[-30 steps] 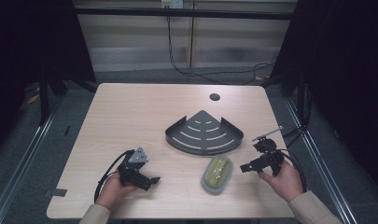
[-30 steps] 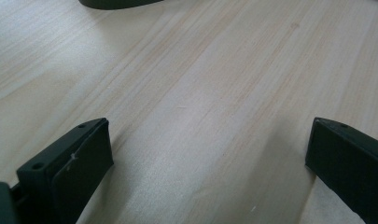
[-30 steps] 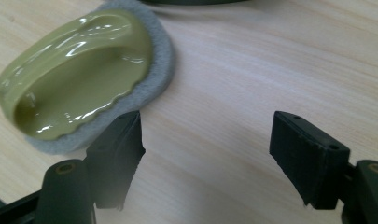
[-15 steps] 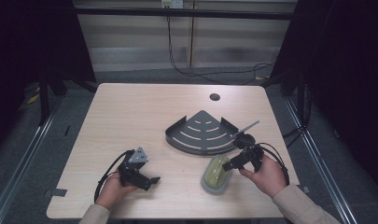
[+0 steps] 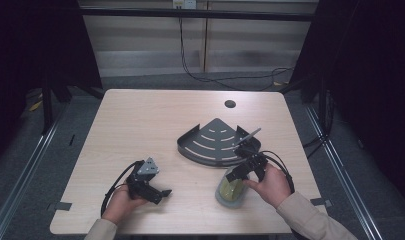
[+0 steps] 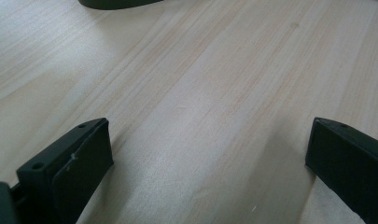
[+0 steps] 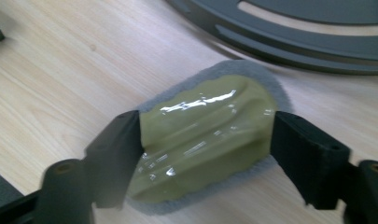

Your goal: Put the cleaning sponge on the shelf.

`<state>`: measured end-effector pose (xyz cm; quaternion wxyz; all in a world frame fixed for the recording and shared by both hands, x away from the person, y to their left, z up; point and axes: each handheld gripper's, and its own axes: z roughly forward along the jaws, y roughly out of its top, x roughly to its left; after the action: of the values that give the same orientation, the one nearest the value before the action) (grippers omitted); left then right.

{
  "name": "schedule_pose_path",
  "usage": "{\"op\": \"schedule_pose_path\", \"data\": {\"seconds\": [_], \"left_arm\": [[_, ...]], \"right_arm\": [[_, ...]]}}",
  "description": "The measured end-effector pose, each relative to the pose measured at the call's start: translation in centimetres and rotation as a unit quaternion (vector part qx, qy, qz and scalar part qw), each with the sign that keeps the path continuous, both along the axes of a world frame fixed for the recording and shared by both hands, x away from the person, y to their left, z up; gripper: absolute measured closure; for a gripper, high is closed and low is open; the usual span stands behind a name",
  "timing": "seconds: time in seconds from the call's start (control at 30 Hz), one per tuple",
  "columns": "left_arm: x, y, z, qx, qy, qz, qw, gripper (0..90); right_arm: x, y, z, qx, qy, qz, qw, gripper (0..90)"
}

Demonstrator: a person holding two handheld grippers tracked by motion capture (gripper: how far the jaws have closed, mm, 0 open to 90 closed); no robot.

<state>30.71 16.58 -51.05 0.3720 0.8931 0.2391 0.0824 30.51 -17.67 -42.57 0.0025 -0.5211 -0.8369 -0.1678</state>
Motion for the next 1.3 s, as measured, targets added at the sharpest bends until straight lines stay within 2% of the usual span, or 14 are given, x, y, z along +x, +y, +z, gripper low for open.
{"op": "schedule_pose_path", "data": {"seconds": [0.07, 0.13, 0.17, 0.23, 0.33, 0.37, 0.4, 0.43, 0.47, 0.53, 0.6, 0.93, 1.07, 1.3], "left_arm": [[0.0, 0.0, 0.0, 0.000, 0.000, 0.000, 1.0000, 0.0], [0.0, 0.0, 0.0, -0.001, 0.000, 0.000, 1.0000, 0.0], [0.0, 0.0, 0.0, 0.000, 0.000, 0.000, 1.0000, 0.0], [0.0, 0.0, 0.0, -0.001, 0.000, 0.000, 1.0000, 0.0], [0.0, 0.0, 0.0, 0.000, 0.000, 0.000, 1.0000, 0.0], [0.0, 0.0, 0.0, 0.000, 0.000, 0.000, 1.0000, 0.1], [0.0, 0.0, 0.0, 0.000, 0.000, 0.000, 1.0000, 0.0], [0.0, 0.0, 0.0, 0.000, 0.000, 0.000, 1.0000, 0.0], [0.0, 0.0, 0.0, -0.001, 0.000, 0.000, 1.0000, 0.0], [0.0, 0.0, 0.0, 0.000, 0.000, 0.000, 1.0000, 0.0], [0.0, 0.0, 0.0, 0.000, 0.000, 0.000, 1.0000, 0.0], [0.0, 0.0, 0.0, -0.001, 0.002, -0.002, 1.0000, 0.0], [0.0, 0.0, 0.0, -0.002, 0.002, -0.002, 1.0000, 0.0], [0.0, 0.0, 0.0, -0.001, 0.000, 0.000, 1.0000, 0.0]], "right_arm": [[0.0, 0.0, -0.1, 0.001, 0.005, 0.000, 1.0000, 25.5], [-0.2, 0.2, -0.4, -0.016, 0.002, 0.009, 0.9998, 26.4], [-0.3, 0.2, -0.6, -0.022, 0.010, 0.008, 0.9997, 28.4], [-0.5, 0.0, -0.7, -0.026, 0.017, 0.013, 0.9994, 37.0], [-1.0, -0.3, -0.8, -0.024, 0.025, 0.015, 0.9993, 43.4], [-1.1, -0.5, -0.8, -0.021, 0.029, 0.019, 0.9992, 48.8], [-1.1, -0.5, -0.8, -0.021, 0.029, 0.019, 0.9992, 48.8], [-1.2, -0.7, -0.8, -0.019, 0.031, 0.021, 0.9991, 52.2], [-1.4, -1.0, -0.6, -0.022, 0.028, 0.021, 0.9991, 59.9], [-1.4, -1.1, -0.6, -0.026, 0.031, 0.022, 0.9990, 61.8], [-1.5, -1.7, -0.3, -0.025, 0.032, 0.025, 0.9989, 71.1], [-1.8, -2.1, 0.7, -0.051, 0.019, 0.048, 0.9974, 71.6], [-1.7, -2.2, 1.2, -0.052, 0.017, 0.058, 0.9968, 71.6], [-1.4, -2.5, 2.3, -0.047, 0.009, 0.058, 0.9972, 71.6]]}}
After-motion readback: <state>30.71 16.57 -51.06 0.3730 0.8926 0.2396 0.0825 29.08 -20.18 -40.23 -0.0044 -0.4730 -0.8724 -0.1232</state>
